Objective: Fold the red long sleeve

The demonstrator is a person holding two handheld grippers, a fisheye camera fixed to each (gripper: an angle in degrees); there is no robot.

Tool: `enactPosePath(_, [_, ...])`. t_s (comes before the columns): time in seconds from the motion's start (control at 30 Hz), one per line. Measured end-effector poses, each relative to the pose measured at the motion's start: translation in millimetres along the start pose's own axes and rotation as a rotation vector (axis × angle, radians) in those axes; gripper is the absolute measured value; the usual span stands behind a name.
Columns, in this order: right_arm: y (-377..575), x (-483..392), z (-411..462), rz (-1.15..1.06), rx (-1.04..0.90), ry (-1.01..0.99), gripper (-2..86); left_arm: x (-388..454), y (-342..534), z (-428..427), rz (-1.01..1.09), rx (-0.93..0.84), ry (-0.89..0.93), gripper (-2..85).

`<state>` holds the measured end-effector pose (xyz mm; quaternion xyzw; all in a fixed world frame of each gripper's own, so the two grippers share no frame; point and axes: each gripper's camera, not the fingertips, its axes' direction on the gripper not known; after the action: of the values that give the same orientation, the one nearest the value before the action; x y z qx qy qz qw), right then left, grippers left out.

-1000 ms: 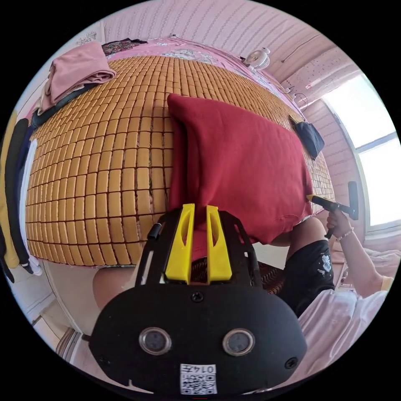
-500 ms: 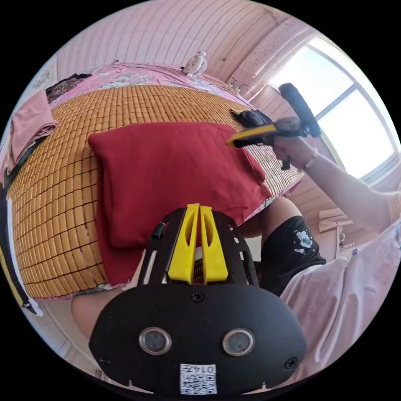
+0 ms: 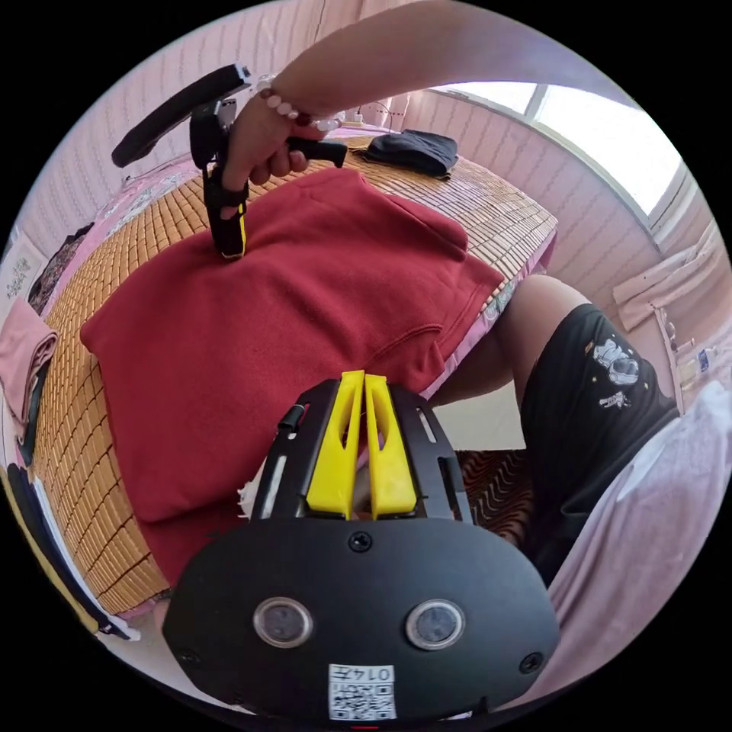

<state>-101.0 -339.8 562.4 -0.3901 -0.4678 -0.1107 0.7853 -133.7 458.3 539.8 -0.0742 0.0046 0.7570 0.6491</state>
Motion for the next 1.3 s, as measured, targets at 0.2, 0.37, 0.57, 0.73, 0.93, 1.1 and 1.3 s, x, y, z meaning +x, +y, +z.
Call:
enactPosePath(0.2, [-30.9, -4.4, -1.7, -0.041, -0.046, -0.044, -1.0, -23.8, 8.1, 1.7, -0.191, 0.042, 0.201, -1.0])
enactPosePath(0.37, [-45.4, -15.4, -1.4, -0.042, -0.060, -0.025, -1.0, -39.7, -22.8, -30.0, -0.241, 0.123, 0.082, -1.0])
enactPosePath(0.57, [-47.7, -35.3, -0.9, -0.066, -0.047, 0.045, -1.0, -61.0, -90.1, 18.1, -0.187, -0.041, -0.120, -1.0])
enactPosePath(0.73, [-49.6, -54.9, 5.4, -0.074, -0.088, 0.133, -1.0, -45.0, -76.5, 25.9, -0.160, 0.044, -0.191, -1.0])
enactPosePath(0.93, [-32.2, -55.0, 9.1, -0.043, -0.093, 0.116, -0.9, -33.3, -64.6, 6.1, -0.150, -0.065, 0.005, -1.0])
enactPosePath(1.1, [4.8, -74.5, 18.0, 0.021, 0.002, 0.251, -0.6, -9.0, -13.0, 13.5, -0.161, 0.000, -0.015, -1.0])
enactPosePath(1.3, [67.7, -48.2, 4.1, 0.048, 0.099, 0.140, -0.7, -33.1, -11.5, 5.2, -0.195, -0.059, 0.441, -1.0])
